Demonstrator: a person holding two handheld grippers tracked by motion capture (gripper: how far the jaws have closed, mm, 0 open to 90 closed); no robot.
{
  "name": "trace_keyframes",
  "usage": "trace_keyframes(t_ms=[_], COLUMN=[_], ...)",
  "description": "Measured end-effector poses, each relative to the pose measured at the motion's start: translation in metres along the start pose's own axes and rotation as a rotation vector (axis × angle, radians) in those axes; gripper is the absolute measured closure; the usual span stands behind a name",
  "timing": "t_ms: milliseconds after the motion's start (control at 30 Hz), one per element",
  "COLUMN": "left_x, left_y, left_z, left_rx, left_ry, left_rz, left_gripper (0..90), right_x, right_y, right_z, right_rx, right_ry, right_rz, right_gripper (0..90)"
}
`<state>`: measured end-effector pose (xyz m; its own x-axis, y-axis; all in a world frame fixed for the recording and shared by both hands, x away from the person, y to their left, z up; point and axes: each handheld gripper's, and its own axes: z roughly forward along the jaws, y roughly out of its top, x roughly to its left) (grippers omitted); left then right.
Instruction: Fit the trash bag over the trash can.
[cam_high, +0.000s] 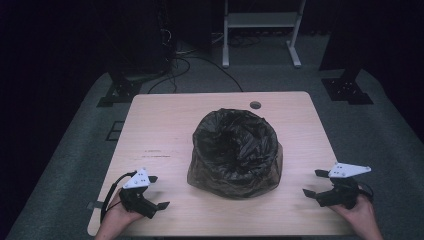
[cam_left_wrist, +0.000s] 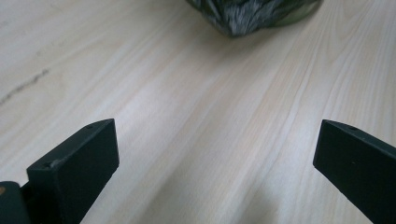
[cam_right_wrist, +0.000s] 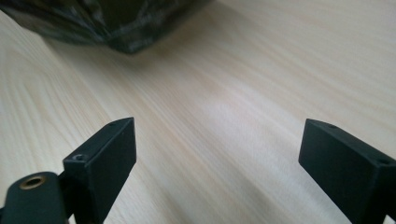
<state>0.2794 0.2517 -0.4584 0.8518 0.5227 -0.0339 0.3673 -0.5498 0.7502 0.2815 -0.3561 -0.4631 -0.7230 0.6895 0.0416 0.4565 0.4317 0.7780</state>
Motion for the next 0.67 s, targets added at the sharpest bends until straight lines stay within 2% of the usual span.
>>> trace_keyframes(t_ms=[33,67,133,233,300,667], left_x=[0.0,0.001,0.0,0.0,-0.001,-0.002], left_y=[0.0,-0.003,-0.008,-0.012,-0.014,-0.018], left_z=[0.0,0.002,0.004,0.006,0.007,0.012], left_rx=[0.0,0.02,0.029,0.034,0.041,0.058], left_ry=[0.0,0.002,-0.008,-0.013,-0.014,-0.025], left_rz=[0.0,-0.001,-0.01,-0.014,-0.017,-0.016], left_gripper=[0.0,0.0,0.0,0.0,0.0,0.0], right_x=[0.0,-0.001,-0.001,-0.001,0.0,0.001], right_y=[0.0,-0.003,-0.013,-0.018,-0.019,-0.019], right_z=[0.0,0.002,0.009,0.013,0.015,0.015], right_rx=[0.0,0.006,0.038,0.047,0.069,0.074], right_ry=[0.0,-0.003,-0.012,-0.008,-0.029,-0.037], right_rz=[0.0,0.0,0.005,0.006,-0.002,-0.007], right_gripper=[10.0,9.9,10.0,10.0,9.9,10.0])
